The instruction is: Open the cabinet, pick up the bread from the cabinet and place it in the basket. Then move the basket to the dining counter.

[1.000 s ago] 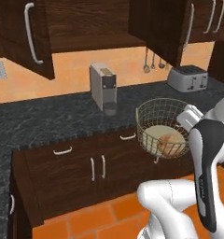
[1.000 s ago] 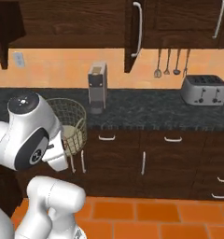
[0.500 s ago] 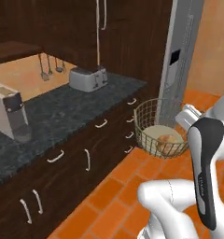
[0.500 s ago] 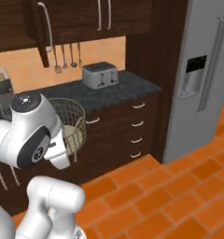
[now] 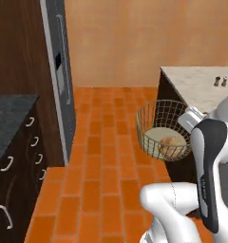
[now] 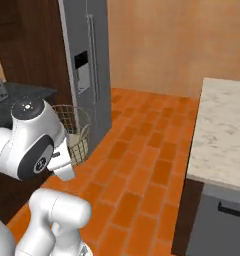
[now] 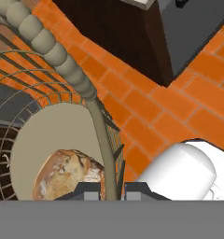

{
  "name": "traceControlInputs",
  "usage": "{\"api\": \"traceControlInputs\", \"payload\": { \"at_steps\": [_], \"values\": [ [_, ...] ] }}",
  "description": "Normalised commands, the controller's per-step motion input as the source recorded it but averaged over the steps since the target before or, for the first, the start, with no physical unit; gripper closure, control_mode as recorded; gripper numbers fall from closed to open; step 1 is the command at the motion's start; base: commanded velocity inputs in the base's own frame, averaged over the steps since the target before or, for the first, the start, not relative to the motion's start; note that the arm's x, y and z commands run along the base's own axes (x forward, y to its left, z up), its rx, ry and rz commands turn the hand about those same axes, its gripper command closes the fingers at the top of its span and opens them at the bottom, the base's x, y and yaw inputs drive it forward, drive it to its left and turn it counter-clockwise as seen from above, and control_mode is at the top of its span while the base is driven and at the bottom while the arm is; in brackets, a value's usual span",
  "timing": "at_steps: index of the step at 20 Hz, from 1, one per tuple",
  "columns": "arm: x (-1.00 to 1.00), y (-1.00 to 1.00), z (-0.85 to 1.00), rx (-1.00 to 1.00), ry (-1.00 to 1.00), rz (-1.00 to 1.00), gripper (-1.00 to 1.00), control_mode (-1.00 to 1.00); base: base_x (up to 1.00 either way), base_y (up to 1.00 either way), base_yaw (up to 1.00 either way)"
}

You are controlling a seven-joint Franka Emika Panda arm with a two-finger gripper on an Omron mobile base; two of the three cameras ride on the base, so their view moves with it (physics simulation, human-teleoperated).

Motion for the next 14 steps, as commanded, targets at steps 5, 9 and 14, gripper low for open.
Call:
{"api": "traceControlInputs", "payload": {
  "at_steps": [5, 9, 14],
  "values": [
    [0.0, 0.0, 0.0, 0.0, 0.0, 0.0, 1.0, 1.0, 0.19, -0.87, -0.62],
    [0.0, 0.0, 0.0, 0.0, 0.0, 0.0, 1.0, 1.0, 0.31, -1.0, -0.36],
    [0.0, 0.0, 0.0, 0.0, 0.0, 0.0, 1.0, 1.0, 0.38, -1.0, -0.3]
  ]
}}
